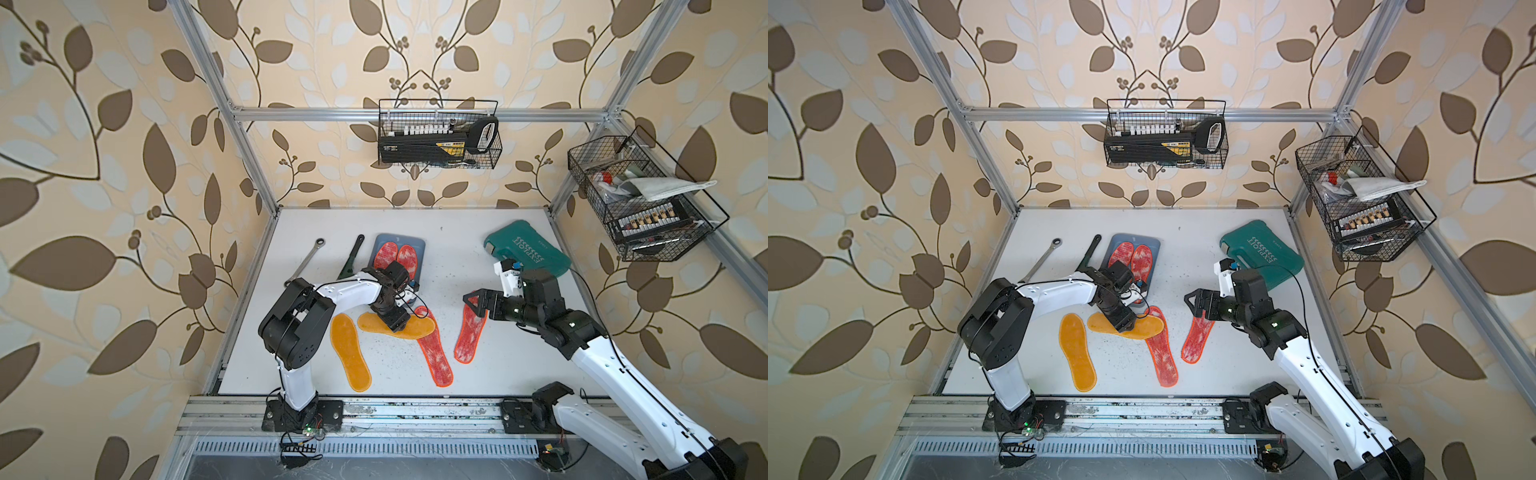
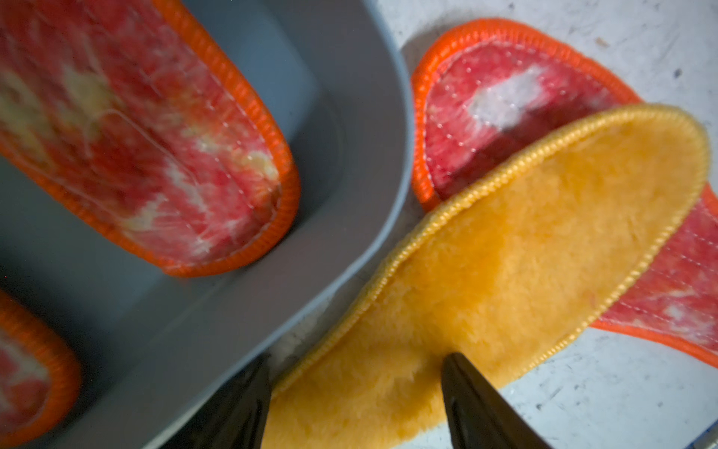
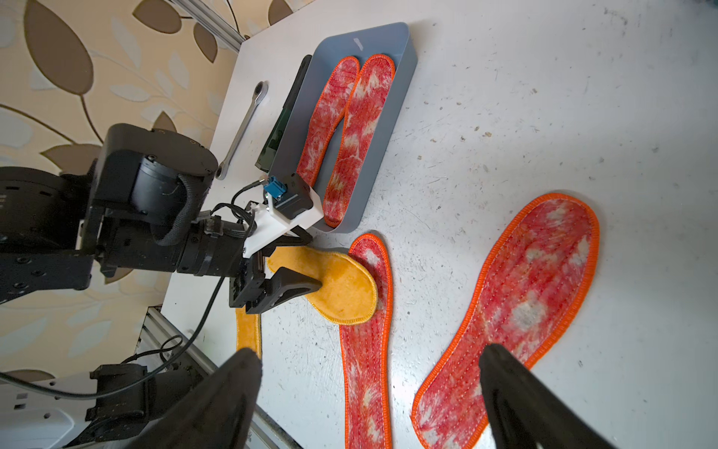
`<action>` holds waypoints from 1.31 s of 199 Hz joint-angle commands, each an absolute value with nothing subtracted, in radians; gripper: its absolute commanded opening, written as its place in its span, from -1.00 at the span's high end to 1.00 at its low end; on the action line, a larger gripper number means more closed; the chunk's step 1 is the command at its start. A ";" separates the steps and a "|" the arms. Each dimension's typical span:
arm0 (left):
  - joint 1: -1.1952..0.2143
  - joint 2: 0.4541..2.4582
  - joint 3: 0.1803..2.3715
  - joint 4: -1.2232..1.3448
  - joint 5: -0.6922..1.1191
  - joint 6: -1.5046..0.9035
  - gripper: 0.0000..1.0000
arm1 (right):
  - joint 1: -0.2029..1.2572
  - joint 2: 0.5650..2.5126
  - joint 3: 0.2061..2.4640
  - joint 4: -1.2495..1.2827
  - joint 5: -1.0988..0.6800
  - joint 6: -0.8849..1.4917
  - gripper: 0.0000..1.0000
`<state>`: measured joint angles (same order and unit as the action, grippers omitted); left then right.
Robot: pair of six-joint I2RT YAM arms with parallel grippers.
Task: Put the insoles into the storage box
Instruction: Pick up the insole from the center of the board.
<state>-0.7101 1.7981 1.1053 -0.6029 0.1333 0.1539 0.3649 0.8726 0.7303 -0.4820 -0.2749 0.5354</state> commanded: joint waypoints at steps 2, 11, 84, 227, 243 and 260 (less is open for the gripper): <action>-0.745 1.797 1.103 -0.686 0.149 0.116 -0.47 | 0.369 0.871 0.717 -0.459 -0.297 0.545 -0.79; -0.759 1.797 1.102 -0.706 0.141 0.102 -0.47 | 0.369 0.870 0.719 -0.461 -0.296 0.543 -0.79; -0.813 1.797 1.086 -0.780 0.103 0.000 -0.44 | 0.370 0.867 0.706 -0.451 -0.304 0.554 -0.79; -0.834 1.937 1.145 -0.851 0.000 0.033 0.45 | 0.368 0.850 0.684 -0.443 -0.307 0.574 -0.79; -0.839 1.939 1.146 -0.853 -0.013 0.033 0.50 | 0.368 0.847 0.680 -0.439 -0.305 0.577 -0.79; -0.839 1.939 1.152 -0.863 -0.015 0.031 0.62 | 0.369 0.845 0.675 -0.435 -0.307 0.580 -0.79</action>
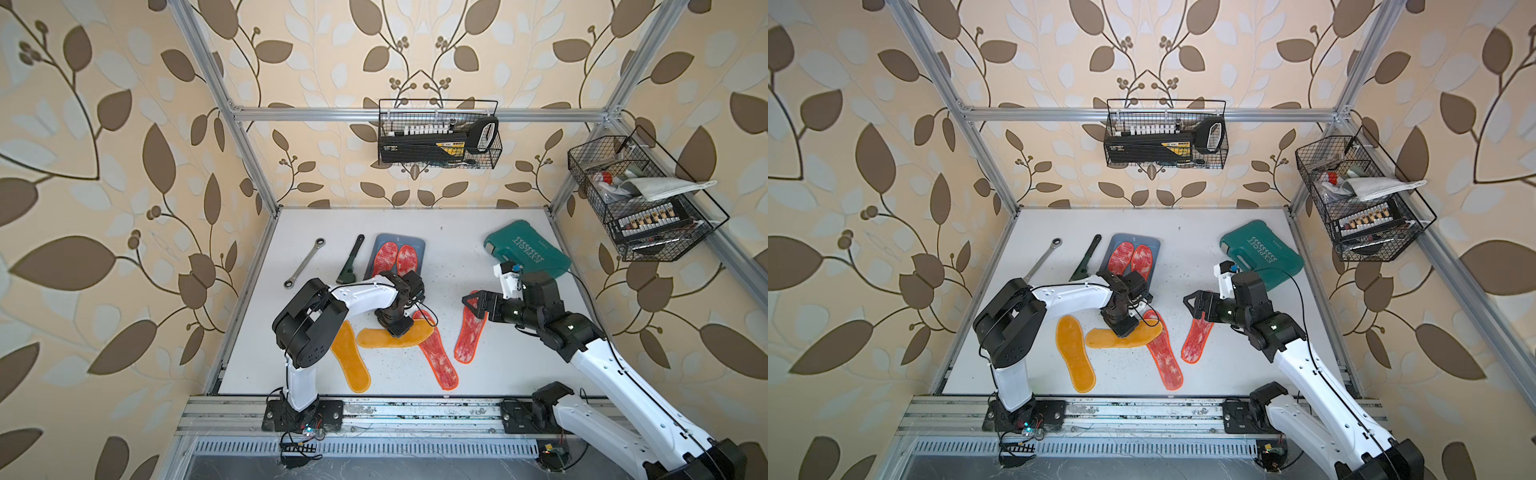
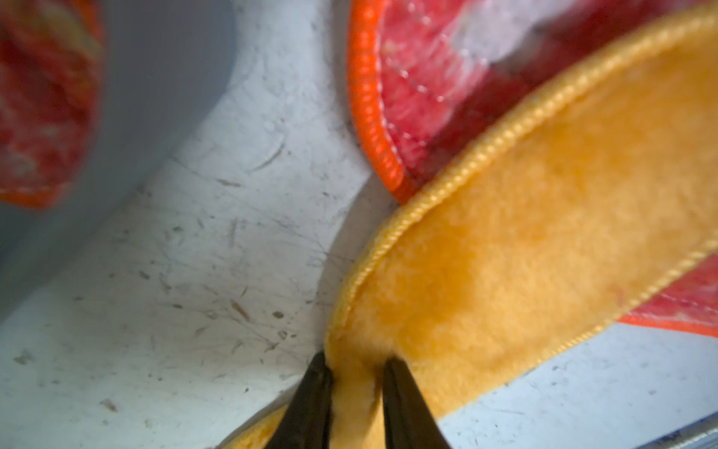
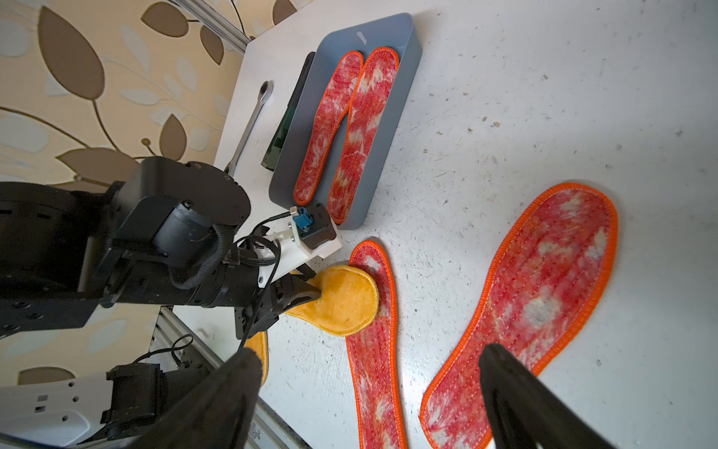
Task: Put the insoles into the storage box
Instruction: Pick up the insole from the center of the board.
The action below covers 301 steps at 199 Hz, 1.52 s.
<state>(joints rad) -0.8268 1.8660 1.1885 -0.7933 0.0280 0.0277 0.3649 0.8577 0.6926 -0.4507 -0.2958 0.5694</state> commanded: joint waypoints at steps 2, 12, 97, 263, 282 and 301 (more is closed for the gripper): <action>-0.839 1.938 1.153 -0.863 -0.015 0.031 0.63 | 0.368 0.845 0.675 -0.434 -0.307 0.580 -0.79; -0.841 1.933 1.157 -0.872 -0.019 0.028 0.69 | 0.370 0.846 0.676 -0.433 -0.308 0.581 -0.79; -0.840 1.722 1.219 -0.920 0.036 -0.109 1.00 | 0.370 0.829 0.684 -0.423 -0.340 0.609 -0.79; -0.911 1.224 1.036 -0.466 -0.247 -1.130 1.00 | 0.591 0.936 0.607 0.123 -0.326 0.964 -0.72; -0.927 1.215 1.010 -0.409 -0.236 -1.179 1.00 | 0.629 1.009 0.626 0.188 -0.316 0.972 -0.68; -0.940 1.207 1.006 -0.394 -0.246 -1.203 1.00 | 0.642 1.069 0.646 0.238 -0.328 0.978 -0.62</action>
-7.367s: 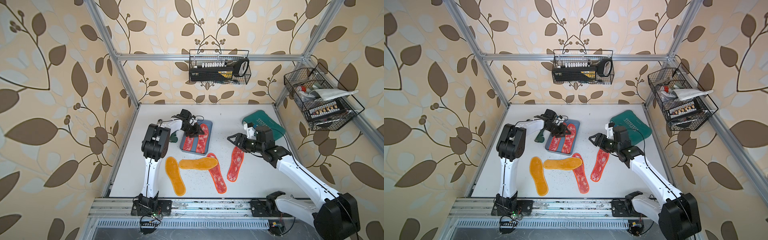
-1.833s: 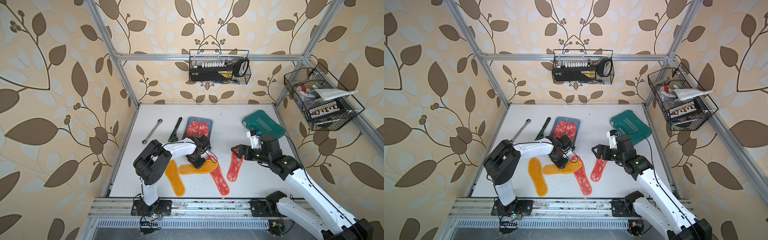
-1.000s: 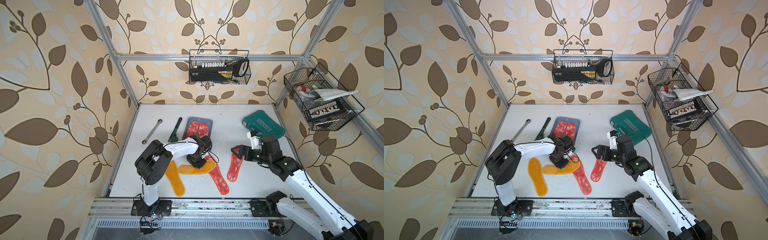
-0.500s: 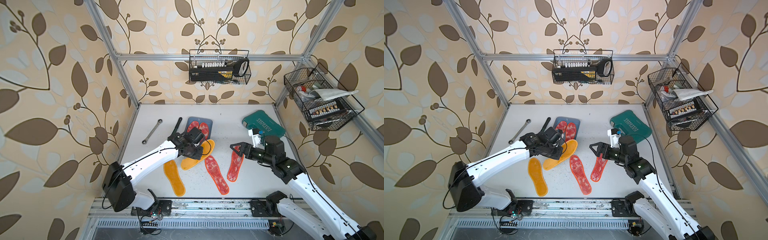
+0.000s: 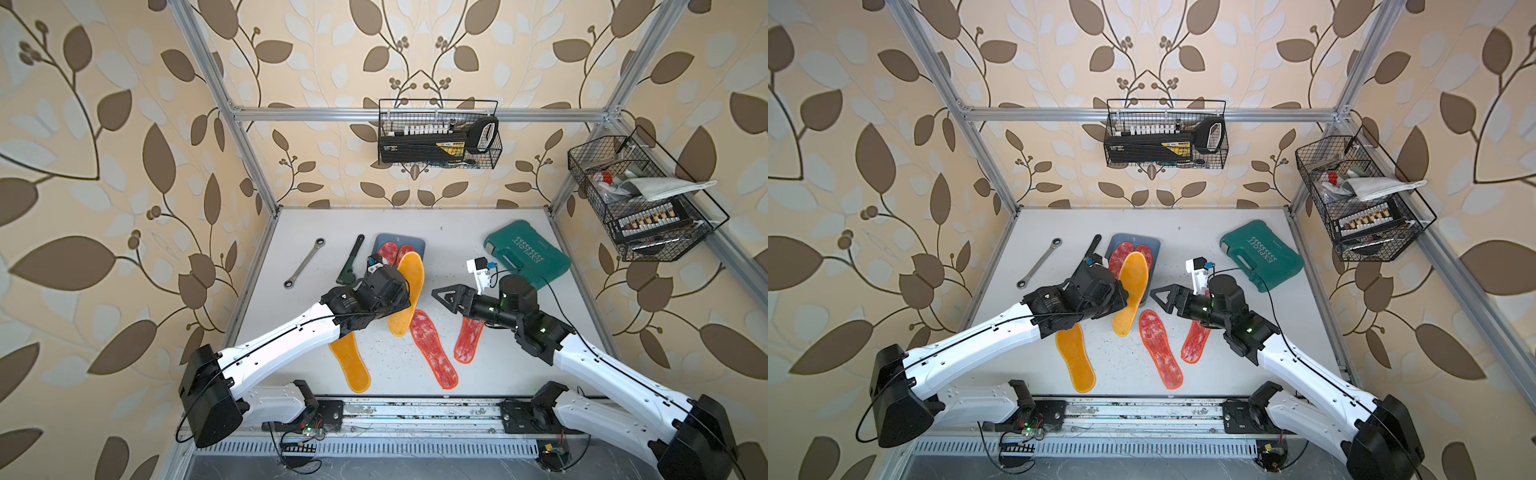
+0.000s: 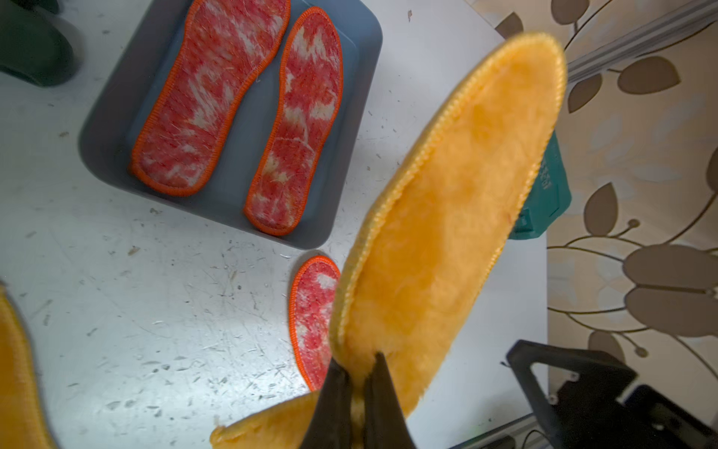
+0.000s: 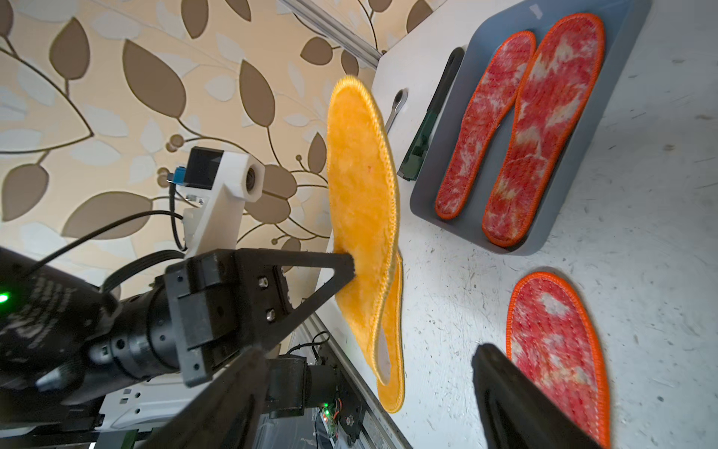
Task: Put the insoles into the storage box
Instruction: Pick up the insole from the center of the board, then place the insole in the storage box.
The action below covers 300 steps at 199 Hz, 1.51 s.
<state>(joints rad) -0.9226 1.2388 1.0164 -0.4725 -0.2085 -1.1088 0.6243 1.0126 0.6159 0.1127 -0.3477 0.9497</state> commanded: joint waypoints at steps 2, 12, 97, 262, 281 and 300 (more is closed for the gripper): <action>-0.941 1.207 1.005 -0.392 -0.247 -1.205 1.00 | 0.642 1.074 0.648 0.242 -0.329 0.980 -0.61; -0.945 1.205 1.005 -0.388 -0.247 -1.211 1.00 | 0.644 1.099 0.656 0.270 -0.338 0.986 -0.56; -0.957 1.171 0.982 -0.328 -0.211 -1.250 1.00 | 0.649 1.228 0.665 0.451 -0.395 1.064 0.15; -0.888 1.037 1.084 -0.489 -0.038 -0.779 -0.24 | 0.537 1.224 0.721 0.503 -0.665 1.027 1.00; -0.826 1.034 1.085 -0.479 0.088 -0.709 -0.24 | 0.528 1.210 0.729 0.506 -0.688 1.024 1.00; -0.761 1.017 1.065 -0.440 0.217 -0.665 -0.23 | 0.520 1.199 0.735 0.513 -0.706 1.027 1.00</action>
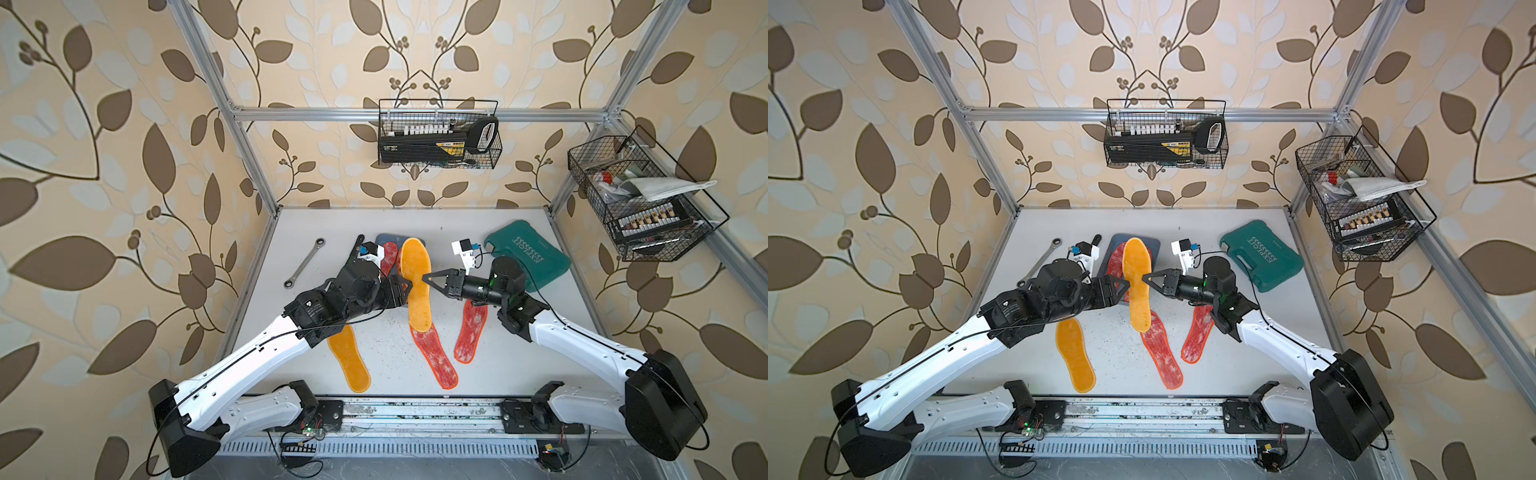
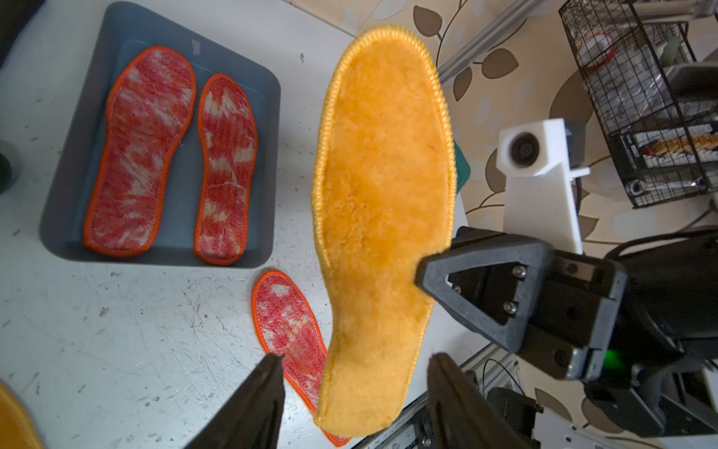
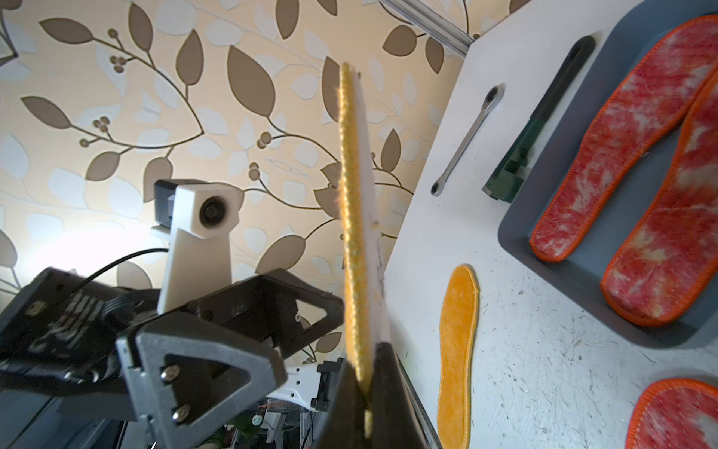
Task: Put the insoles into the storage box
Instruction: Place the insole in the storage box.
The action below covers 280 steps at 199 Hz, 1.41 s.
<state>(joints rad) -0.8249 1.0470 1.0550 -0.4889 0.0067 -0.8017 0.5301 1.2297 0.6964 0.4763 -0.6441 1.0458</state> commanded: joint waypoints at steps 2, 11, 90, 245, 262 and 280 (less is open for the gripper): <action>-0.755 1.015 1.062 -0.433 0.229 -0.661 -0.23 | 0.519 1.198 0.734 0.513 -0.708 1.027 1.00; -0.732 1.005 1.049 -0.412 0.270 -0.649 -0.23 | 0.518 1.195 0.738 0.513 -0.709 1.029 1.00; -0.572 1.014 1.090 -0.540 0.272 -0.574 -0.32 | 0.526 1.311 0.793 0.480 -0.553 1.100 1.00; -0.277 1.069 1.017 -0.588 0.349 -0.531 -0.89 | 0.600 2.072 1.320 0.489 -0.341 1.253 1.00; -0.269 1.069 1.004 -0.584 0.365 -0.530 -0.90 | 0.597 2.119 1.358 0.488 -0.345 1.250 1.00; -0.265 1.071 0.994 -0.579 0.375 -0.530 -0.90 | 0.593 2.158 1.379 0.489 -0.346 1.252 1.00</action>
